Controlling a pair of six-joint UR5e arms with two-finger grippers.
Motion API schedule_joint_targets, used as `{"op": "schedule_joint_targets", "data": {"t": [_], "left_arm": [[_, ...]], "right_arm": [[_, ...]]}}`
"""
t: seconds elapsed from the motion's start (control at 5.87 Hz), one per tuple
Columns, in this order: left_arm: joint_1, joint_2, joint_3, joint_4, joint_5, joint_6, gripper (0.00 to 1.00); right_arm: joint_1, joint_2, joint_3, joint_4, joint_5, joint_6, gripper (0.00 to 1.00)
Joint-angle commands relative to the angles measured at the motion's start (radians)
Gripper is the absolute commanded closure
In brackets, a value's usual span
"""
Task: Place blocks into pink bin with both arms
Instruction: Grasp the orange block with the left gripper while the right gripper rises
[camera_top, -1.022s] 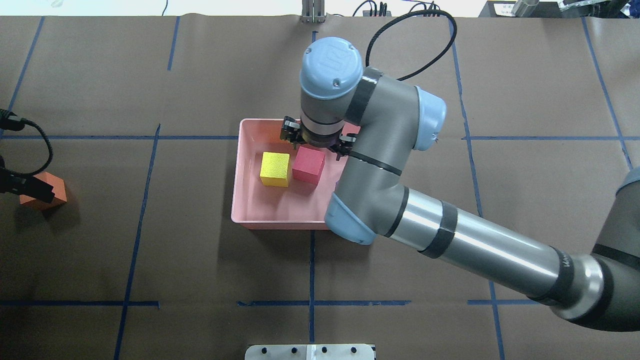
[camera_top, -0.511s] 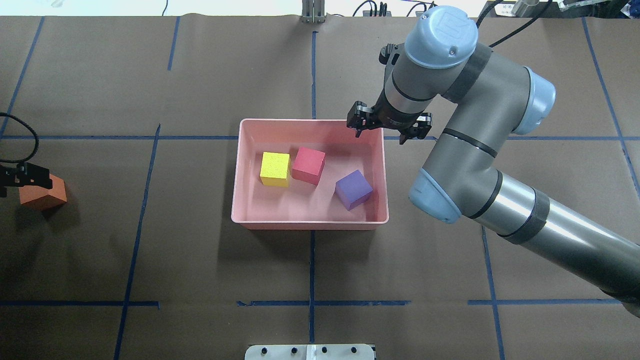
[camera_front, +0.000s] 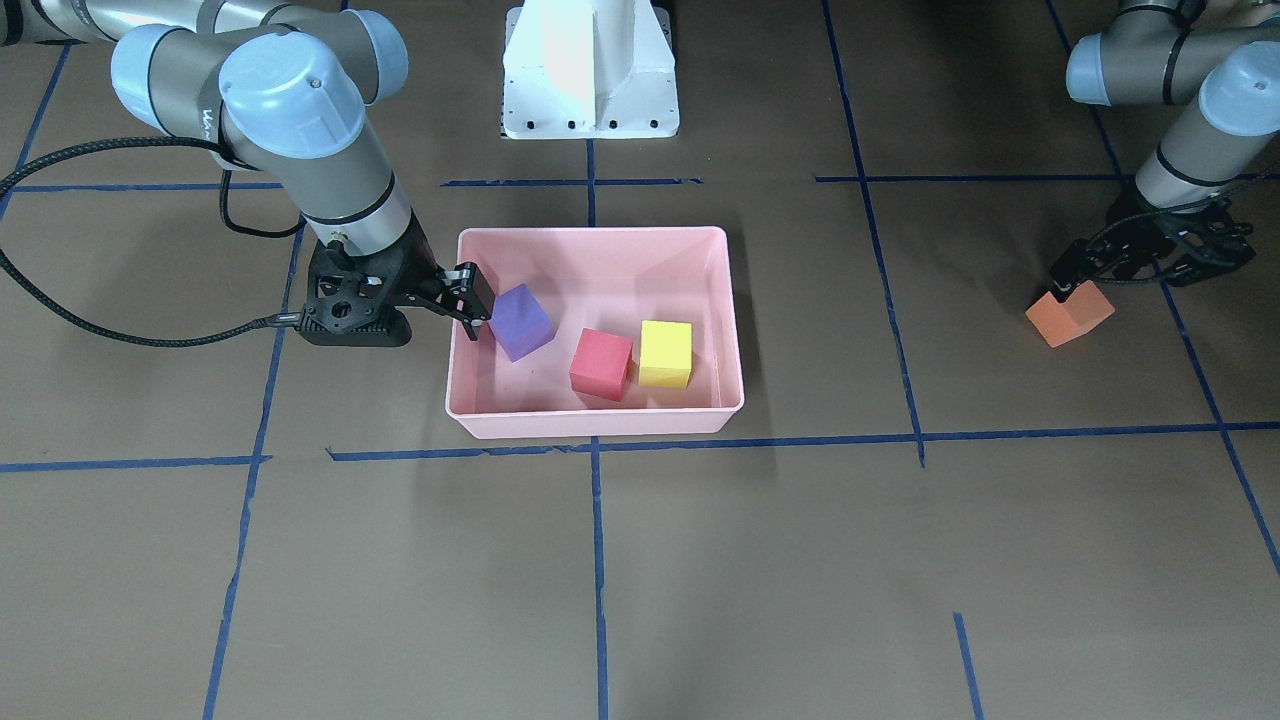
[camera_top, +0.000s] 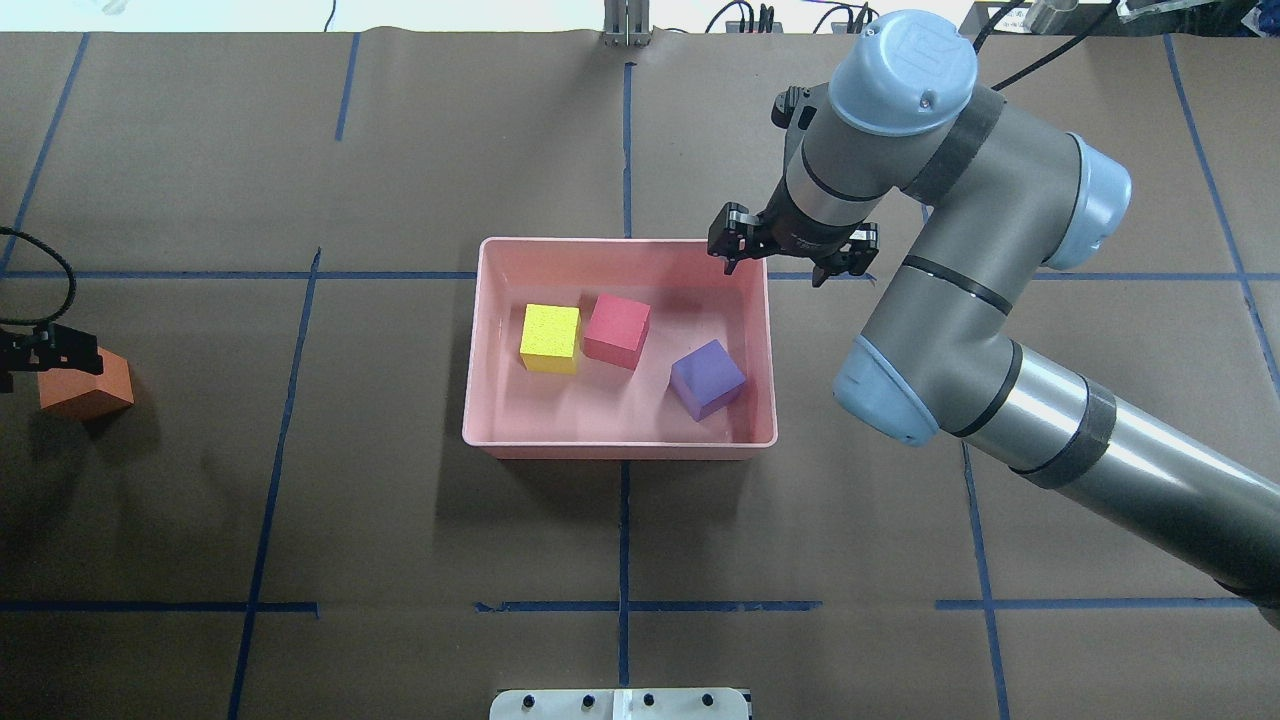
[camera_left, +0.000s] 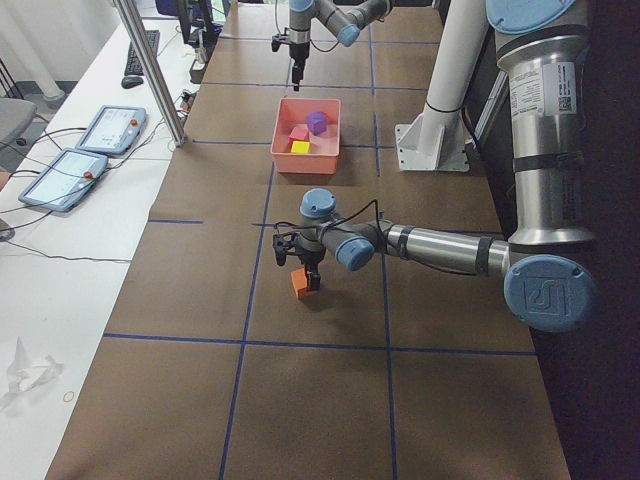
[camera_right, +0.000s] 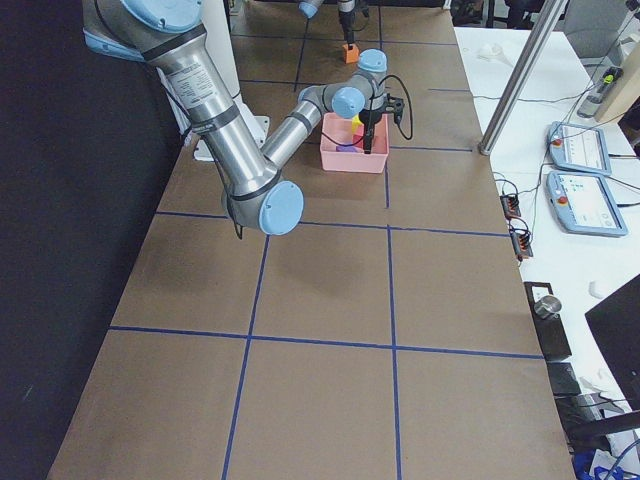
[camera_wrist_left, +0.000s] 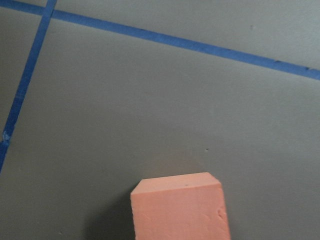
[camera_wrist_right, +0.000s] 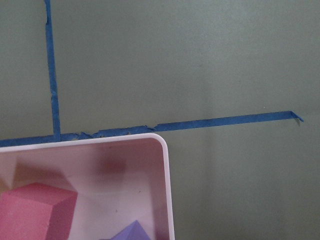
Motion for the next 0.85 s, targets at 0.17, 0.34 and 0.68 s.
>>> {"op": "schedule_joint_targets", "data": {"t": [0.17,0.34,0.68], "left_arm": [[0.01,-0.037,0.071,-0.024,0.002,-0.001,0.0],[0.023,-0.037,0.141,-0.118,0.002,0.0,0.0],[0.025,-0.037,0.17,-0.178,-0.006,-0.001,0.15]], "right_arm": [[-0.002,-0.004,0.003,-0.002,-0.006,0.0,0.0],[-0.004,-0.004,0.006,-0.002,-0.008,0.0,0.0],[-0.005,-0.011,0.013,-0.004,-0.011,0.0,0.0]]}}
